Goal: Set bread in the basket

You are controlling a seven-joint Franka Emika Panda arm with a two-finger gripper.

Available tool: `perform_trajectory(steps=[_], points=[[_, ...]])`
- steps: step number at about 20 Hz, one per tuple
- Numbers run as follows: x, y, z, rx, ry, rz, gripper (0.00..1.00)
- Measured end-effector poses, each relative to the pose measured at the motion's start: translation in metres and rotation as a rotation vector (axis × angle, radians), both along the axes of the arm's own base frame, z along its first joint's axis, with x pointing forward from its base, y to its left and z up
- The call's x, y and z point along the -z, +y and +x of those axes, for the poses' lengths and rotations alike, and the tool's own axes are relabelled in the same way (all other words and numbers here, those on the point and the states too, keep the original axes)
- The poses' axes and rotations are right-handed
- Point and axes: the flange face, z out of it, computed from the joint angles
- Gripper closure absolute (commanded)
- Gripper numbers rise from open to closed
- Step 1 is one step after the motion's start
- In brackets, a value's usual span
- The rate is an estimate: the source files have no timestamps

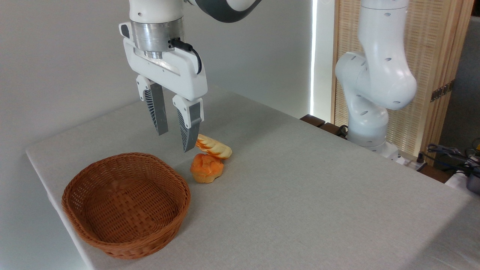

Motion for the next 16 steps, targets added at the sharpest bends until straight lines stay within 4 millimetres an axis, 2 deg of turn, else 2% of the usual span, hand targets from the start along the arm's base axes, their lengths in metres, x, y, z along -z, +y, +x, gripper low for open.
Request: perform_trajectory(steps=[5,7,12,14,16], points=[[0.014,-0.009,-0.004,0.042,0.05,0.009,0.0],[0.027,-0.02,-0.009,0.067,0.076,0.012,0.0],[0.069,-0.063,-0.033,0.155,0.164,0.031,0.0],[0.081,-0.071,-0.042,0.174,0.191,0.037,0.0],[0.088,-0.071,-0.047,0.176,0.206,0.039,0.0]])
